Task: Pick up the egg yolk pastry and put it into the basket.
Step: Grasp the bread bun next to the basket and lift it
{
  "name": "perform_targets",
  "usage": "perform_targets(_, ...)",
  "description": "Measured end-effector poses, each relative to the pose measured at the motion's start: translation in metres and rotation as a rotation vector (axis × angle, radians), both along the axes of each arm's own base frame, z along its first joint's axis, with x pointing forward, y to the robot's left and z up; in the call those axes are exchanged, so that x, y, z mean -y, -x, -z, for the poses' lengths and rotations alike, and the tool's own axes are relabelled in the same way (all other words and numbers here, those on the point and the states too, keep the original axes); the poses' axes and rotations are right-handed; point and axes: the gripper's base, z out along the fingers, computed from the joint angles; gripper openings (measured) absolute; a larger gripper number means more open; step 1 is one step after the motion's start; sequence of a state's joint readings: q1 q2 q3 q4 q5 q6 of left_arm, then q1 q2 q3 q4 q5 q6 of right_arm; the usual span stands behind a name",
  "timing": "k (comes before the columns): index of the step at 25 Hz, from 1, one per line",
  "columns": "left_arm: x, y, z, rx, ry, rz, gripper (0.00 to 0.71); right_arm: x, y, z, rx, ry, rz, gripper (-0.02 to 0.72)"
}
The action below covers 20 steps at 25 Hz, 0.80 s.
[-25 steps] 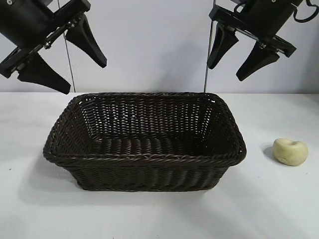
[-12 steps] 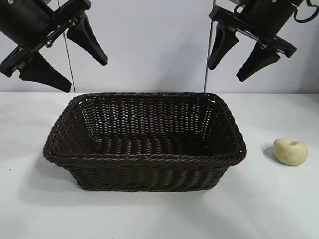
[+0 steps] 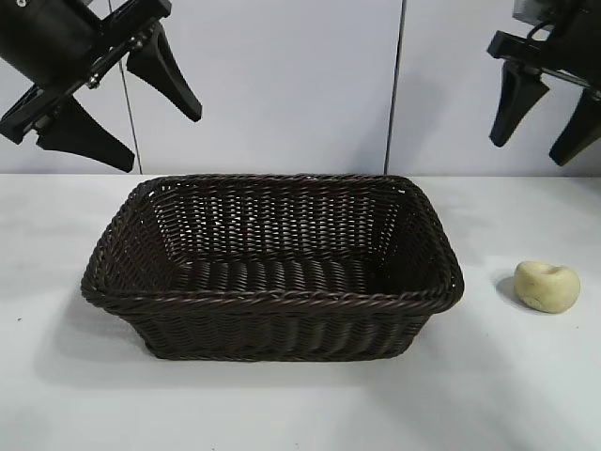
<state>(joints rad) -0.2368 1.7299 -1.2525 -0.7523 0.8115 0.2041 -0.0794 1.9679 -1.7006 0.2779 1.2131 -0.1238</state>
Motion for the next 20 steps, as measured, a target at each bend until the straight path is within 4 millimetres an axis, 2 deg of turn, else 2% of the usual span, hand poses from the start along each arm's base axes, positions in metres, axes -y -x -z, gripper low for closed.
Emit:
perform_targets(5, 0.0, -0.001, 0.0, 0.005, 0.0, -0.004, 0.565, 0.006, 0.003, 0.007, -0.028, 0.042, -0.002, 0.496)
perform_targets(14, 0.0, -0.001, 0.0, 0.005, 0.0, -0.004, 0.565, 0.008, 0.029, 0.057, -0.201, 0.076, -0.017, 0.496)
perform_targets(20, 0.0, -0.001, 0.0, 0.005, 0.0, -0.004, 0.565, 0.009, 0.028, 0.077, -0.191, 0.093, 0.015, 0.496)
